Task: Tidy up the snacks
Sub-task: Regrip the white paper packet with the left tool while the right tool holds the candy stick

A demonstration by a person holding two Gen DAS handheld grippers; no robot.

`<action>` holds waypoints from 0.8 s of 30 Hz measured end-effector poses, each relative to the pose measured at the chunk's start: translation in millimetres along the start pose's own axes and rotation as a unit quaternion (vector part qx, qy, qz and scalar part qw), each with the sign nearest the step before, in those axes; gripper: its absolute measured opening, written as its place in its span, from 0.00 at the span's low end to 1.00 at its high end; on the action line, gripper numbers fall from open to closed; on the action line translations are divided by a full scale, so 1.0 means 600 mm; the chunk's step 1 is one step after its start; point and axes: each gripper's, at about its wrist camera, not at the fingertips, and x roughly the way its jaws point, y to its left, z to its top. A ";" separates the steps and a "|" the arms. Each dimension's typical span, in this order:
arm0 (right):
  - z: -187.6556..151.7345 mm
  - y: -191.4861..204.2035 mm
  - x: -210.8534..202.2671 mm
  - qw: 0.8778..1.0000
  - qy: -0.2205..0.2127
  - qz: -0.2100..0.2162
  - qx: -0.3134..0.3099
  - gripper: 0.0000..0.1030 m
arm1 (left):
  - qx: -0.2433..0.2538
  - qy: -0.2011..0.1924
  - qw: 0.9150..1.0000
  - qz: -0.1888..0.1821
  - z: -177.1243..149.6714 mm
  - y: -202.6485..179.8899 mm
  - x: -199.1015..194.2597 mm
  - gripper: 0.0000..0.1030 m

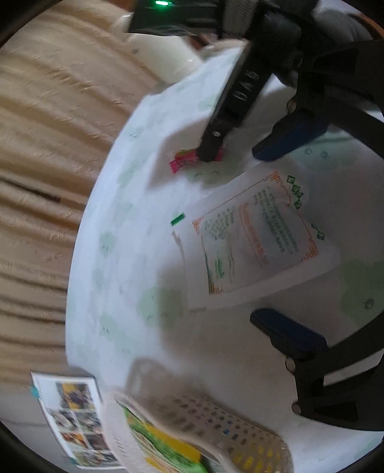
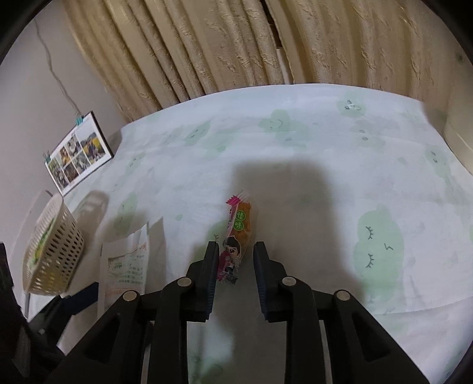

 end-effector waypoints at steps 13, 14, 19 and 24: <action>0.009 -0.014 -0.013 1.000 -0.016 0.008 0.018 0.28 | 0.040 -0.008 0.999 0.034 0.001 -0.014 0.007 0.60; 0.010 -0.014 -0.014 1.000 -0.017 0.008 0.018 0.28 | 0.038 -0.010 0.999 0.032 0.001 -0.011 0.005 0.57; 0.013 -0.015 -0.015 1.000 -0.020 0.006 0.017 0.28 | 0.041 -0.019 0.999 0.010 -0.001 -0.008 -0.005 0.47; 0.011 -0.010 -0.008 1.000 -0.015 0.002 0.009 0.28 | 0.041 -0.035 0.999 -0.002 0.001 -0.009 -0.026 0.44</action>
